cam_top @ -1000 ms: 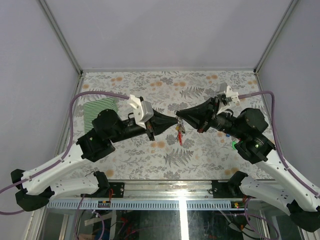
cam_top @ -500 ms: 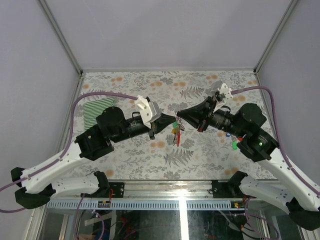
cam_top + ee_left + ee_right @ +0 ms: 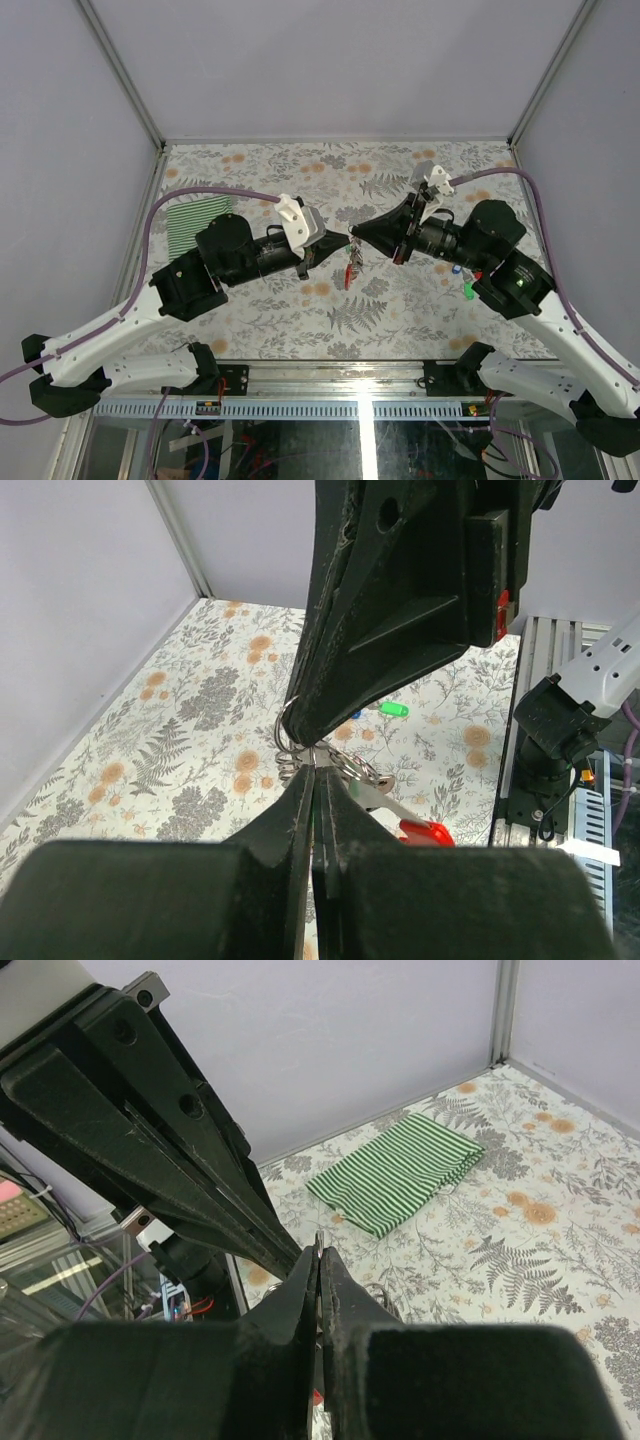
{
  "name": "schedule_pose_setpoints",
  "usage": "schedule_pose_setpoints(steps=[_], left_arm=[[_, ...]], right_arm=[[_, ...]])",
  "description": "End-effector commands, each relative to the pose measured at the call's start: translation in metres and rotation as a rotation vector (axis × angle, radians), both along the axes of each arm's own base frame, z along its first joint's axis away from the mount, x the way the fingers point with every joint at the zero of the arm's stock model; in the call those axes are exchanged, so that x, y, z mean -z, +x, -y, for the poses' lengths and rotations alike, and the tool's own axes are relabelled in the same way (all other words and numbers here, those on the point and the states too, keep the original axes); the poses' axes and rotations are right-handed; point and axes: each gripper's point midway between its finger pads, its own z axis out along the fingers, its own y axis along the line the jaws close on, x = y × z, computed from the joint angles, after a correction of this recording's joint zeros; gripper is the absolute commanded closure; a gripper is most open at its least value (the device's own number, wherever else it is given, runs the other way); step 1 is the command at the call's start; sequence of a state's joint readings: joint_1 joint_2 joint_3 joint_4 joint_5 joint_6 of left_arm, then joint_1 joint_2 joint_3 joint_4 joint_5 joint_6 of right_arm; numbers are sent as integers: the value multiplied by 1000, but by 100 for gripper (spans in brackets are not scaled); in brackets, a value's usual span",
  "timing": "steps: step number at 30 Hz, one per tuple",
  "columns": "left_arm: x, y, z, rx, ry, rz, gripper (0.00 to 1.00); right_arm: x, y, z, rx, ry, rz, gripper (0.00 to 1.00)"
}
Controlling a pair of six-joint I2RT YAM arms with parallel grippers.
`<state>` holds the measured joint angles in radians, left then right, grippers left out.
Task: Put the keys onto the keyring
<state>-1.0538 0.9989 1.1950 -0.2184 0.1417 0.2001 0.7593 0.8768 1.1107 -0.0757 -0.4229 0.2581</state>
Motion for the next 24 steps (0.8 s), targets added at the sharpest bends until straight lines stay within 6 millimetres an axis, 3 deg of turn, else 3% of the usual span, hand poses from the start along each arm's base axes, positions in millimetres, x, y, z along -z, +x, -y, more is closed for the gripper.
schedule_pose_setpoints(steps=[1, 24], left_arm=[[-34, -3, -5, -3, -76, 63, 100], [-32, 3, -17, -64, -68, 70, 100]], right_arm=[[-22, -8, -5, -59, 18, 49, 100], [-13, -7, -1, -44, -39, 49, 100]])
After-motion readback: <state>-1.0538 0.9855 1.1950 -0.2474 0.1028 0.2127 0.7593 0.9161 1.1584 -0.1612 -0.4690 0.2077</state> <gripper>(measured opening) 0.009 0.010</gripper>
